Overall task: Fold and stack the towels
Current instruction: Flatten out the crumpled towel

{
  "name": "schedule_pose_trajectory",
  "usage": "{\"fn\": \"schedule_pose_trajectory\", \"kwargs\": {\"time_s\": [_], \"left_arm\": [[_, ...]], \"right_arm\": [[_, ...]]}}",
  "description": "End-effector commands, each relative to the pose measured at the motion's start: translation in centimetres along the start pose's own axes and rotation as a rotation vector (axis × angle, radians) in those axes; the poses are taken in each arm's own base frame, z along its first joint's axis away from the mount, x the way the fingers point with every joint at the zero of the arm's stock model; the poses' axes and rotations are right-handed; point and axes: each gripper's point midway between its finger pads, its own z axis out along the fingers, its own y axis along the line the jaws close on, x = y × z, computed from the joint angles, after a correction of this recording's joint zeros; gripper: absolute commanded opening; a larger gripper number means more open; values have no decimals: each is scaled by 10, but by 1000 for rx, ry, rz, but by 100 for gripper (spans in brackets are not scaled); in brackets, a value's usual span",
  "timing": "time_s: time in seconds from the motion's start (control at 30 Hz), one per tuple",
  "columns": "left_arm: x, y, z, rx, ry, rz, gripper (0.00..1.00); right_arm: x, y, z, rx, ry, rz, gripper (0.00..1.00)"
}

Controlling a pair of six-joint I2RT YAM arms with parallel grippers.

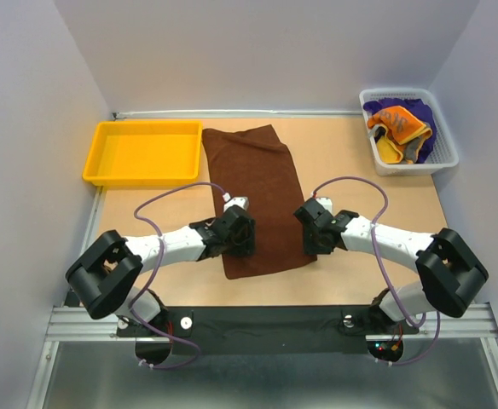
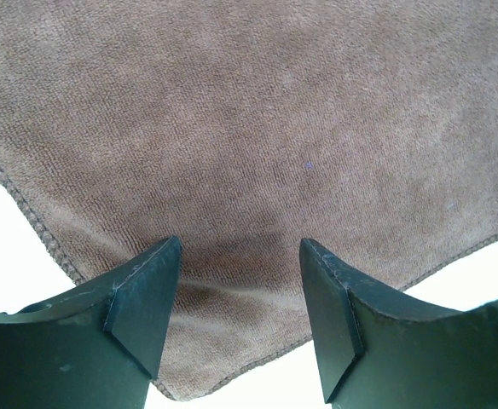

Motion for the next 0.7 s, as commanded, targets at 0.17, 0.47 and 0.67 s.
{"fn": "schedule_pose_trajectory", "kwargs": {"time_s": [0.17,0.47,0.67], "left_arm": [[22,43,-7,-135,80,8,69],[18,52,-11,-144,75,-10,69],[27,41,-8,-77,118,-13,69]], "right_arm": [[6,11,18,-44,10,25,37],[29,-13,16,14,55,99,49],[49,-19,0,-3,127,135,56]]}}
